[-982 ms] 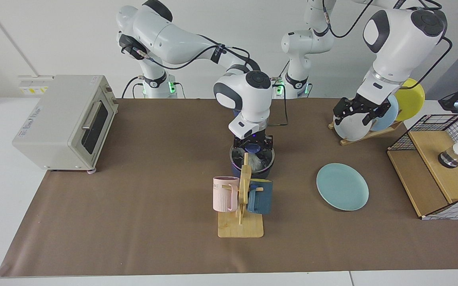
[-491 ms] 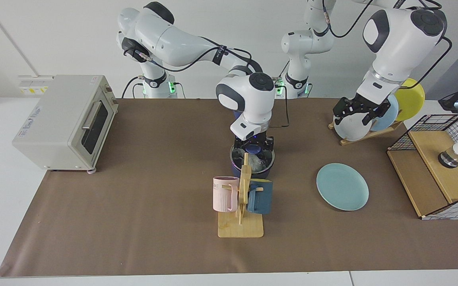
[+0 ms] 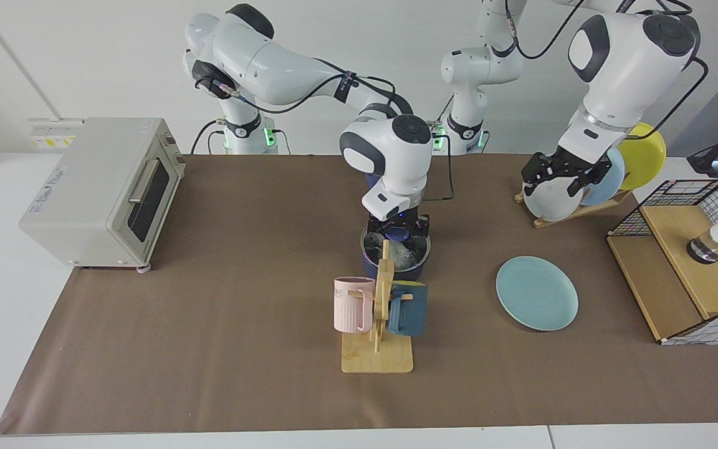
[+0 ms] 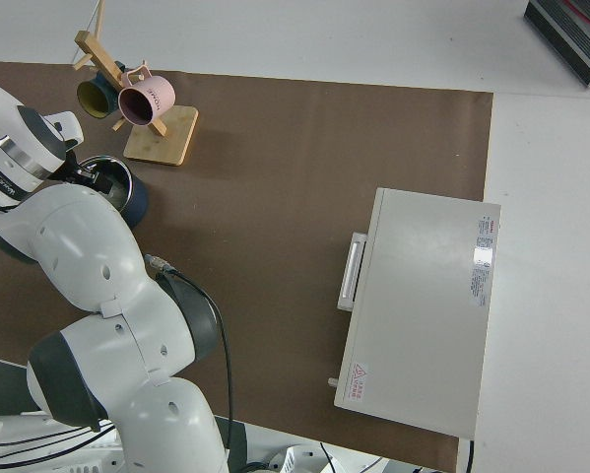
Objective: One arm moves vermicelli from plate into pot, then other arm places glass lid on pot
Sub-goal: 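Carry the glass lid with the right gripper over the saucepan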
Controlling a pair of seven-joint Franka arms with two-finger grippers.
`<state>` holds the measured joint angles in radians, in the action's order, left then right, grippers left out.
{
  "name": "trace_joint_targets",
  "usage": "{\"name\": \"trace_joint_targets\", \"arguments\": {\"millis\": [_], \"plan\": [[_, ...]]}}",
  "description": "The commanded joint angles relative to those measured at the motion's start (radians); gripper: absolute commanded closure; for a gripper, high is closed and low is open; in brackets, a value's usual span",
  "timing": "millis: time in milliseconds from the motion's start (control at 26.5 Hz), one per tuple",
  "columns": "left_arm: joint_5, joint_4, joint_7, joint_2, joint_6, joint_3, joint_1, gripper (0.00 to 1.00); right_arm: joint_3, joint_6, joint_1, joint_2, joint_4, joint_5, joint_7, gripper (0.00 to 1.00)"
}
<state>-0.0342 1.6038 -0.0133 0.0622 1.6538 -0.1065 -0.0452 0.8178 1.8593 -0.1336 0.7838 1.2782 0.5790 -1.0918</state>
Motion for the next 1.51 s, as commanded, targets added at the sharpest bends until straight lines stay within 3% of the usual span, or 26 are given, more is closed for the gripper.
{"name": "trace_joint_targets", "arguments": {"millis": [0, 718, 756, 793, 831, 1209, 1473], "plan": [[0.007, 0.005, 0.003, -0.015, 0.004, -0.004, -0.004, 0.0, 0.018, -0.048, 0.005, 0.037, -0.025, 0.021, 0.026, 1.0], [0.007, 0.005, 0.004, -0.028, 0.003, 0.002, -0.002, 0.0, 0.015, -0.009, 0.011, 0.045, -0.027, 0.024, 0.032, 0.99], [0.007, 0.005, 0.003, -0.028, 0.003, 0.004, -0.002, 0.0, 0.015, -0.009, 0.012, 0.045, -0.027, 0.024, 0.032, 0.65], [0.007, 0.005, 0.004, -0.028, 0.003, 0.004, -0.001, 0.0, 0.015, -0.009, 0.012, 0.045, -0.025, 0.025, 0.033, 0.1], [0.007, 0.005, 0.003, -0.028, 0.003, 0.004, -0.001, 0.0, 0.015, -0.009, 0.012, 0.045, -0.025, 0.027, 0.036, 0.03], [0.007, 0.005, 0.004, -0.033, 0.003, 0.004, 0.001, 0.0, 0.02, -0.009, 0.02, 0.04, -0.03, 0.025, 0.039, 0.0], [0.007, 0.005, 0.004, -0.035, 0.003, 0.004, -0.002, 0.0, 0.055, -0.019, 0.031, 0.017, -0.03, 0.027, 0.052, 0.0]]}}
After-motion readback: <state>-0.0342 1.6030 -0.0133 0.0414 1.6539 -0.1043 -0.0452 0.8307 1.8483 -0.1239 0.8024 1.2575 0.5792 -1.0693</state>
